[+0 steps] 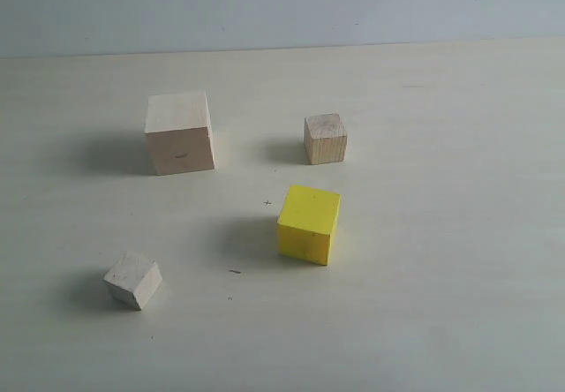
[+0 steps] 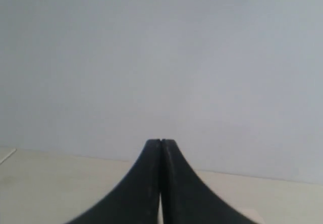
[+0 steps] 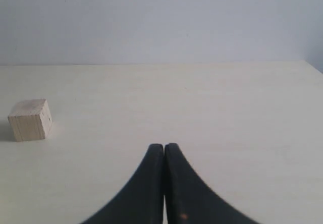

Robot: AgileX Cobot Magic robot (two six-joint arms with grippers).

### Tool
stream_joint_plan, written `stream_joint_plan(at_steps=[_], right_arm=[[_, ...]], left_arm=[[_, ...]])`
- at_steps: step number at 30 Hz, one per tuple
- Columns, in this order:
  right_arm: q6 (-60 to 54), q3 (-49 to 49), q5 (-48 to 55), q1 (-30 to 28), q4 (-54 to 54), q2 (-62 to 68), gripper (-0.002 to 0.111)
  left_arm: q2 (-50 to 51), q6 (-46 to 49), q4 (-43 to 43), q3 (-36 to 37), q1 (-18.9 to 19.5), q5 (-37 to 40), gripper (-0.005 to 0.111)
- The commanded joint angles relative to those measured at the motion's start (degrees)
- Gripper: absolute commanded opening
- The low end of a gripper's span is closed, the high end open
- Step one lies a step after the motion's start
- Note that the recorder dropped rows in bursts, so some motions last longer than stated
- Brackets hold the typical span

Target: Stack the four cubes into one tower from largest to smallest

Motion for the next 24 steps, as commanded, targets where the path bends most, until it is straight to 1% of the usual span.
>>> stream_joint_plan(at_steps=[1, 6, 8, 10, 16, 22, 24], right_arm=[[0.8, 0.3, -11.7, -0.3, 3.8, -0.3, 0.000], [3.7, 0.3, -26.5, -0.3, 12.6, -0.3, 0.000], [3.7, 0.3, -30.0, -0.3, 14.6, -0.3, 0.000], [3.6, 0.3, -32.0, -0.3, 15.7, -0.3, 0.000], [3.5, 0.3, -32.5, -0.3, 15.7, -0.3, 0.000], [3.0, 0.3, -40.1, -0.3, 15.3, -0.3, 0.000], [3.0, 0.3, -41.2, -0.3, 15.2, -0.3, 0.000]], left_arm=[[6.2, 0.4, -1.5, -2.1, -4.9, 2.0, 0.000], [12.4, 0.6, -1.5, -3.6, -10.7, 2.2, 0.000], [13.9, 0.6, -1.5, -4.1, -12.8, 2.2, 0.000], [14.8, 0.6, -1.5, -4.4, -13.7, 1.2, 0.000], [14.8, 0.5, -1.5, -4.4, -13.7, -1.9, 0.000], [14.8, 0.5, -1.4, -4.4, -13.7, -1.9, 0.000], [14.8, 0.5, -1.4, -4.3, -13.7, -1.9, 0.000]])
